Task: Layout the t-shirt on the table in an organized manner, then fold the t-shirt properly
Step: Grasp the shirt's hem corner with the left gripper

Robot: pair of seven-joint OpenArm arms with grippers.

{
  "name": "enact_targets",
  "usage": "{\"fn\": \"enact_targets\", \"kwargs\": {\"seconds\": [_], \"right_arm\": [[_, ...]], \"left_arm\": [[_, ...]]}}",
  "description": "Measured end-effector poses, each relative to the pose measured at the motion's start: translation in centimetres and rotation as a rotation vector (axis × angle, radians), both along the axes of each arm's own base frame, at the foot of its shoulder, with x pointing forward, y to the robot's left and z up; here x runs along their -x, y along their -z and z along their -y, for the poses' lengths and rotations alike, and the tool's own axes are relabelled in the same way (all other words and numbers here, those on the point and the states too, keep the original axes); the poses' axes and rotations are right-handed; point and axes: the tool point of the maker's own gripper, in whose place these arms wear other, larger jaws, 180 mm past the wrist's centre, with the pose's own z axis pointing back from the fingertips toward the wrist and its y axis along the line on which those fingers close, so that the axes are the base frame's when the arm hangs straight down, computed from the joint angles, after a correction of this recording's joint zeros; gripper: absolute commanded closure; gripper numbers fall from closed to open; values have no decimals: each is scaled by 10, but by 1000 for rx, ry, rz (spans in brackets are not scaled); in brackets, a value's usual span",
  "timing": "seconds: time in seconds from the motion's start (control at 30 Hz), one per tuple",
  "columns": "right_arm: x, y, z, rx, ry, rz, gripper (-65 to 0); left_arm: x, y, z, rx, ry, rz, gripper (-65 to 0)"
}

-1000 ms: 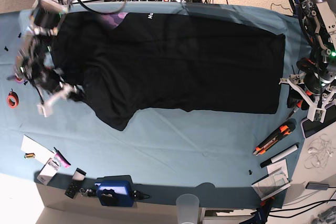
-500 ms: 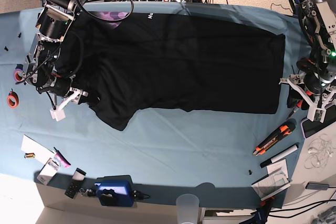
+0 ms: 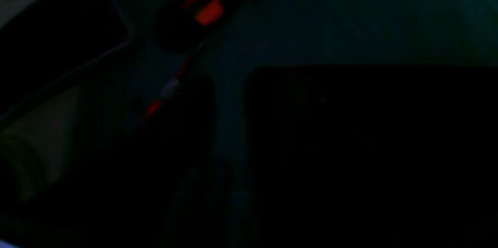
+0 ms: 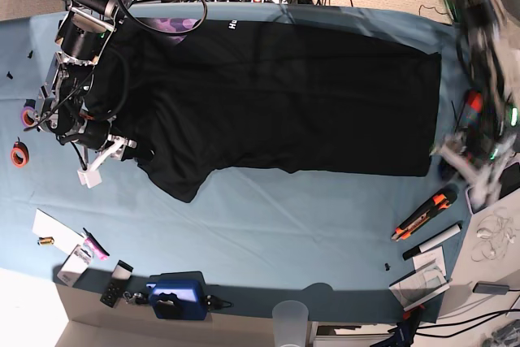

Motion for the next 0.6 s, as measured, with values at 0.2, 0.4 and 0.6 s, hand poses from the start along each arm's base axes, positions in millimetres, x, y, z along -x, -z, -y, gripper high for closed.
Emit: {"fn": "enact_targets", "kwargs": {"seconds": [0.2, 0.4, 0.6], "right_arm": [[0, 0, 0, 0, 0, 0, -241], [1, 0, 0, 1, -2, -4, -241], [1, 0, 0, 1, -2, -4, -241]], "left_arm": [[-23, 26, 5, -3, -6, -146, -282], [-16, 46, -1, 15, -10, -263, -282], [-9, 50, 11, 77, 36, -294, -282]]}}
